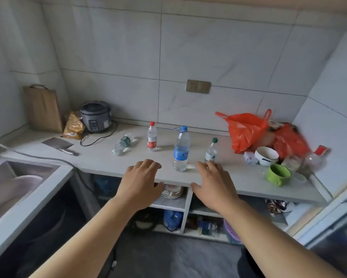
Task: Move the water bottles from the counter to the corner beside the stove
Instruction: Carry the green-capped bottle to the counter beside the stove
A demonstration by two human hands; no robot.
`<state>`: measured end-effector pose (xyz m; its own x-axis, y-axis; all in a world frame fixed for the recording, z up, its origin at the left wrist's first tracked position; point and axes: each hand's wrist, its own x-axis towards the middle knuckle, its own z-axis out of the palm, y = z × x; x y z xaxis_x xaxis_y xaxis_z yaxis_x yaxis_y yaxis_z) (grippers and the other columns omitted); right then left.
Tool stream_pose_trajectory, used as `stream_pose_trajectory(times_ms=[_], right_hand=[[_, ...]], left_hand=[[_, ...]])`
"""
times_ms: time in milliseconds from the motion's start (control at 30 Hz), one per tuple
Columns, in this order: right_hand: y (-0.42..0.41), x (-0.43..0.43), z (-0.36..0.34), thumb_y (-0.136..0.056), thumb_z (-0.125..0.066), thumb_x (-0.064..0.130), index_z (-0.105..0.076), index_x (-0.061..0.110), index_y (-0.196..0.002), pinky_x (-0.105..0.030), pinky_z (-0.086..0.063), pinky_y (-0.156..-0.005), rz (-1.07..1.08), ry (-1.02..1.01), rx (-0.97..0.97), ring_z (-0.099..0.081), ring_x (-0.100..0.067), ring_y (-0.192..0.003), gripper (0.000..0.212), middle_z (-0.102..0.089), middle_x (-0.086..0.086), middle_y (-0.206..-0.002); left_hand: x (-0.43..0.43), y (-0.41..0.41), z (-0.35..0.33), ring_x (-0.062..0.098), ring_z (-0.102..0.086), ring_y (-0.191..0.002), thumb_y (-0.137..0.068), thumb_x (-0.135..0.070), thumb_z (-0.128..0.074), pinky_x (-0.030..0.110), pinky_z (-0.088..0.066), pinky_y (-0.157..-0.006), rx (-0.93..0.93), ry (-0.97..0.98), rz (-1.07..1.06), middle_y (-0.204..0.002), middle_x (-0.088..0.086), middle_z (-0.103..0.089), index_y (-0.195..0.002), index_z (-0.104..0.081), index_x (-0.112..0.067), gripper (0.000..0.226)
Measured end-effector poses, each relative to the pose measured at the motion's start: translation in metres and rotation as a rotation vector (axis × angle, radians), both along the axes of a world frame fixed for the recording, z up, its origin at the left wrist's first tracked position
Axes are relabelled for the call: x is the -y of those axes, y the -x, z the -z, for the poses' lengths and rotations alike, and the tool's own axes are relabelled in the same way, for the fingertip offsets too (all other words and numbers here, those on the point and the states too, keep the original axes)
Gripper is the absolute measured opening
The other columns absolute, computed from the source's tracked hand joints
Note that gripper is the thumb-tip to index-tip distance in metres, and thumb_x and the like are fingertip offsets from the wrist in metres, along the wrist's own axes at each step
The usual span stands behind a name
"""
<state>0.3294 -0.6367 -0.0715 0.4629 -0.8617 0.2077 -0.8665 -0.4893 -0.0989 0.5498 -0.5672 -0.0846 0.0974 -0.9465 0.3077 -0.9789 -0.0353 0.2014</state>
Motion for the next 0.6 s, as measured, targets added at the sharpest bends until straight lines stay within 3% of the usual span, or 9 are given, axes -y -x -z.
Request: stream_pose_trajectory(times_ms=[267,600], right_hand=[[0.053,0.038,0.033,-0.093,-0.057,0.045,-0.04,0.022,-0.145,-0.037,-0.049,-0.09,0.149,-0.034,0.013,-0.05,-0.023,-0.116,0.059,-0.055,-0.002,-0.132],[0.129,0.143,0.046,-0.091,-0.062,0.045,-0.049,0.021,-0.135,-0.039,-0.047,-0.088,0.201,-0.009,0.136,-0.053,-0.027,-0.117,0.051,-0.057,-0.003,-0.128]], left_hand=[[0.069,0.047,0.027,0.015,-0.043,-0.124,-0.084,-0.052,-0.05,0.035,-0.036,-0.104,-0.012,-0.089,0.154,-0.139,-0.011,-0.046,-0.136,-0.042,-0.033,0.056],[0.181,0.125,0.026,0.016,-0.047,-0.121,-0.085,-0.054,-0.052,0.035,-0.039,-0.099,0.029,-0.098,0.177,-0.134,-0.01,-0.049,-0.136,-0.045,-0.03,0.056]])
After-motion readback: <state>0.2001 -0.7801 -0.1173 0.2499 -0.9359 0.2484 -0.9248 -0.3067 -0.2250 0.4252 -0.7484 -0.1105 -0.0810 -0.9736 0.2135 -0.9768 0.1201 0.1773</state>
